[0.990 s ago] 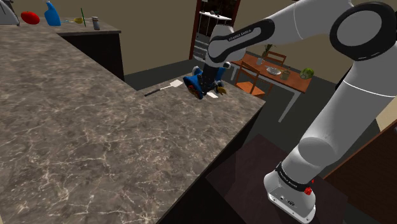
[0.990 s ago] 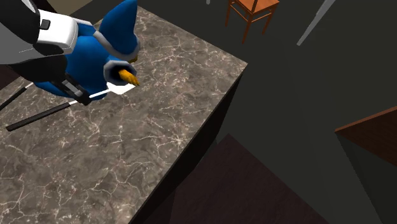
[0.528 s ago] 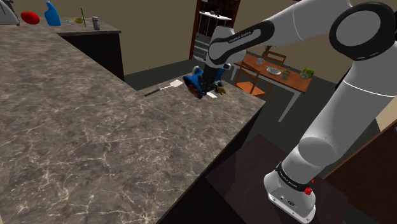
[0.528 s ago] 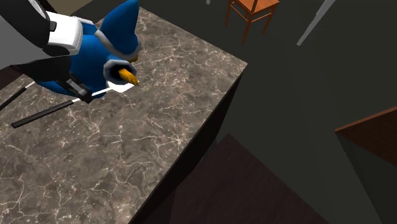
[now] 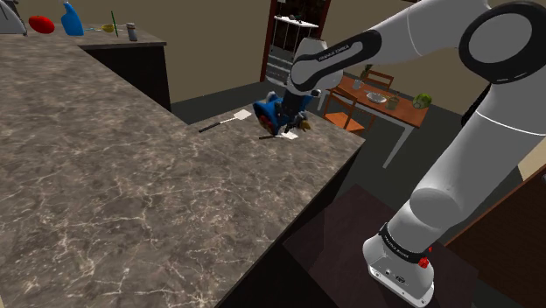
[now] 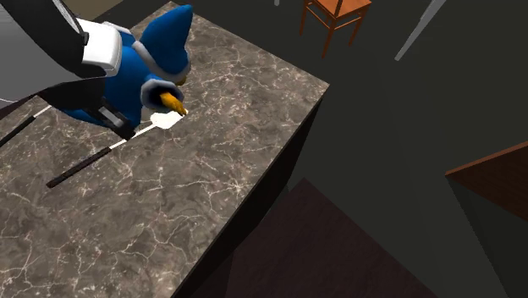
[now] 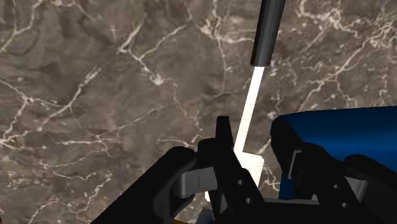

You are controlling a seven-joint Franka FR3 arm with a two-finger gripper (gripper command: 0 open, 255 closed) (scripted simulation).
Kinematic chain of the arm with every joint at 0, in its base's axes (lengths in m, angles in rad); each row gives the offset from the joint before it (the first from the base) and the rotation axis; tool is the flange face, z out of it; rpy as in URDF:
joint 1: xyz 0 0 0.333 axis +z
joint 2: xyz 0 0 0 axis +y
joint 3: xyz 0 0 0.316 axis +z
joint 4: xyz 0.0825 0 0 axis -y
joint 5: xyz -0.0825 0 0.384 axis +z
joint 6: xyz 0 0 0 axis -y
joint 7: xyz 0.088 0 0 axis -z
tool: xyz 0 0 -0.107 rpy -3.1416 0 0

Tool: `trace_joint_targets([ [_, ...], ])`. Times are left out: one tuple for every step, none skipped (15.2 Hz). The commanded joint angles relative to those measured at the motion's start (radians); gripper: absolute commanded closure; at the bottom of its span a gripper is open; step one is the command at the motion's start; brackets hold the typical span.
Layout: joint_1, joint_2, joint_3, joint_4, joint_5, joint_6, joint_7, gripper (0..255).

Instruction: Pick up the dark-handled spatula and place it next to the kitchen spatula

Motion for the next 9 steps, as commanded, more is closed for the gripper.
trace_joint_targets([
  [-0.012,0.053,-0.013,-0.038,0.001,0.011,-0.009,0],
  [0.007,0.144,0.004,0.045,-0.012,0.022,0.034,0],
  [0.007,0.123,0.003,0.054,-0.011,-0.009,0.033,0],
  [0.005,0.102,0.003,0.065,-0.01,-0.04,0.033,0],
  [0.003,0.083,0.003,0.077,-0.01,-0.071,0.032,0],
  [0.002,0.069,0.003,0.087,-0.01,-0.096,0.032,0],
  [0.001,0.069,0.003,0.087,-0.01,-0.096,0.032,0],
  [0.001,0.069,0.003,0.087,-0.01,-0.096,0.032,0],
  [0.001,0.069,0.003,0.087,-0.01,-0.096,0.032,0],
])
